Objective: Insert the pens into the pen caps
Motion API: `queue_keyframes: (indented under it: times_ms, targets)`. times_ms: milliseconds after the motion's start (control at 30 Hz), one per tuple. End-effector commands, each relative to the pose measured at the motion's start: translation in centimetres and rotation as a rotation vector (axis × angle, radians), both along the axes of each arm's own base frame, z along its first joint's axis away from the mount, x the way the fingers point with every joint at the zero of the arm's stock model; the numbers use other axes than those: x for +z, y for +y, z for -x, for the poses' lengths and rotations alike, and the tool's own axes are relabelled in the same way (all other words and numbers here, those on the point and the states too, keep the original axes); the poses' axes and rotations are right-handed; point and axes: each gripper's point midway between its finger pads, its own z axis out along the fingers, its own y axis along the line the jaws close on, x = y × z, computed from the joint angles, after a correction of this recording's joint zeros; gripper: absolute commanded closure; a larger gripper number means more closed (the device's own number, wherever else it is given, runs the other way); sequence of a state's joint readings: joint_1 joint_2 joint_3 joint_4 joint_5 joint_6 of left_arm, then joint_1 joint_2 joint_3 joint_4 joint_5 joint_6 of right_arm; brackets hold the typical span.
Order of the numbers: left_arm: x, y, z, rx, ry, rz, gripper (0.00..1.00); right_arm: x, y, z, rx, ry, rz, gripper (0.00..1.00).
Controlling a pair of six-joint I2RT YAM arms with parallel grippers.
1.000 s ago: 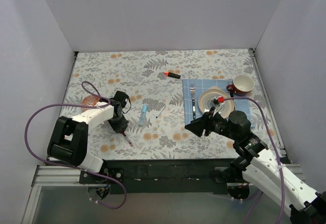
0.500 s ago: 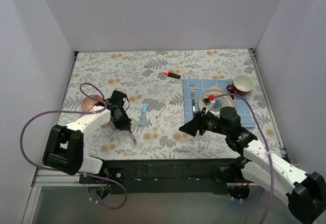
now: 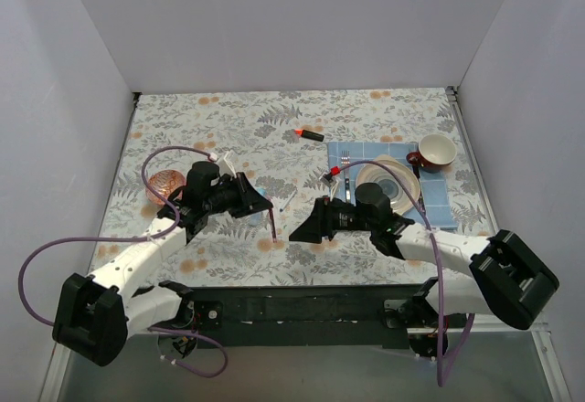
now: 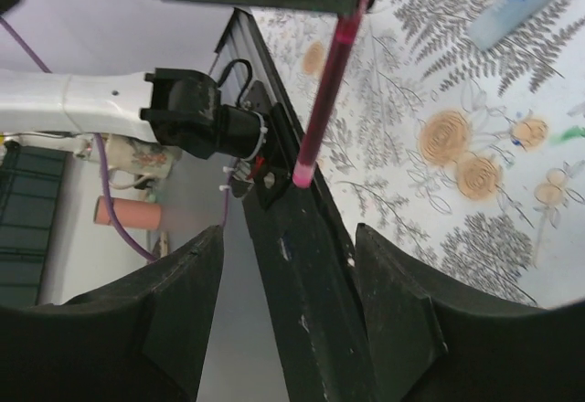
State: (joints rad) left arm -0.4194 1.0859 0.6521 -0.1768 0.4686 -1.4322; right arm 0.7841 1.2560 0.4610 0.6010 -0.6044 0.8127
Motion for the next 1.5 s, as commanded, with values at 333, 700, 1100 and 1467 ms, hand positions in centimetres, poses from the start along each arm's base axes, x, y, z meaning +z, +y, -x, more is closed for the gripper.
queue_keyframes:
  times_ms: [333, 700, 1100, 1467]
  targets:
    - [4.3, -1.5, 2.4, -0.098, -0.174, 0.247, 1.0, 4.3, 5.7, -0.4, 0.079, -0.002, -0.204, 0.42]
    - [5.5, -1.7, 2.2, -0.111, -0.202, 0.249, 0.47, 4.2, 5.7, 1.1, 0.094, 0.015, -0.265, 0.99]
    - [6.2, 7.3, -5.0, 0.497, -0.181, -0.162, 0.14, 1.6, 2.7, -0.1, -0.042, -0.065, -0.076, 0.99]
    - [3.8, 21.4, -4.5, 1.132, 0.024, -0.527, 0.02, 0.8, -3.6, -0.2, -0.197, -0.219, 0.172, 0.99]
